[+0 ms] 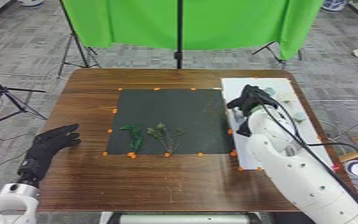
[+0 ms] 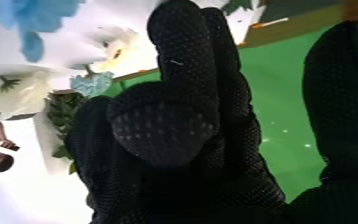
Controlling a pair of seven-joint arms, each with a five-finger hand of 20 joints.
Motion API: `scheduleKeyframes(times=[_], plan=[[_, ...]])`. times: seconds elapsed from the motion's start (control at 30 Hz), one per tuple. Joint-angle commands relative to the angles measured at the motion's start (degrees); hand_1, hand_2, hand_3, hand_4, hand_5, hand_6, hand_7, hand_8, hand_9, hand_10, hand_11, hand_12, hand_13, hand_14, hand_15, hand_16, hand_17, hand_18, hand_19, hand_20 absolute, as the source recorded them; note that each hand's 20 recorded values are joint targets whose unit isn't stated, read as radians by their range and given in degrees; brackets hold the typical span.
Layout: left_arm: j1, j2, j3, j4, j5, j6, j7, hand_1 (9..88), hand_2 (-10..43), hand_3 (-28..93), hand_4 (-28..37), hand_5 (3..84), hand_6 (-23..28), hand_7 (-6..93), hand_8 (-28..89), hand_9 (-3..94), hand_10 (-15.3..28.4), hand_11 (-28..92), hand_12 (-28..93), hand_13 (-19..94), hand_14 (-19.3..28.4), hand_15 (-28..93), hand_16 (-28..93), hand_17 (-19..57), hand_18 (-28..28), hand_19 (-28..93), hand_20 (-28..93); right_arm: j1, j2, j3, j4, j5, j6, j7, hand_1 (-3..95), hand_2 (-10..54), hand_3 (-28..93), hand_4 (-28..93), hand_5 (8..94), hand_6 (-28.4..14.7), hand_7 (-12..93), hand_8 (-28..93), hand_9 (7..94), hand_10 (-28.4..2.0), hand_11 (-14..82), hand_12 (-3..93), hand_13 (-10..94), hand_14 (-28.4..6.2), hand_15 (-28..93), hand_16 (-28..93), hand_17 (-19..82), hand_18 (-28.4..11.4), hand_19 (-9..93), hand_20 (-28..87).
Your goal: Arrange flowers
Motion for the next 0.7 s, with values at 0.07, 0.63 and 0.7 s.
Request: scheduleKeyframes(times=[0.07,0.63,0.7], plan=[[0.84,-0.21,-0.25,-0.10,-0.07,-0.40,-0.37,32.5,4.3,65,-17.2,47.0,5.1,13.9,-7,45.9,13.9,22,13,41,19.1,27,0,9.7,14.8,23,27,-2.00,0.71,-0.40,-0.78,-2.53,0.00,0.93,32.2,-9.4,62,-10,79.7,-5.6,17,-7,90.5,-14.2,33.4,25.7,94,-2.6,58,25,68,-12.5,93,49],[0.51,-0.84,0.03,0.03,0.02,-0.81,-0.49,32.3,4.1,66,-17.4,47.3,5.1,13.9,-7,46.6,14.0,22,13,41,19.2,28,0,9.7,14.8,23,27,-4.73,-1.55,-5.42,1.42,-7.95,3.10,-0.92,41.2,-9.5,60,-11,78.1,-6.6,23,-4,88.8,-14.8,32.8,26.9,94,-1.7,55,26,69,-9.3,93,42],[0.41,-0.82,0.06,0.04,0.10,-0.89,-0.57,32.2,4.0,66,-17.5,47.4,5.1,13.9,-7,46.7,14.0,22,13,41,19.3,28,0,9.7,14.8,23,27,-4.90,-1.78,-5.73,1.69,-8.09,3.21,-1.02,41.7,-9.5,60,-12,77.4,-6.6,24,-4,88.5,-14.7,33.4,27.3,94,-1.5,55,26,69,-9.3,93,42]])
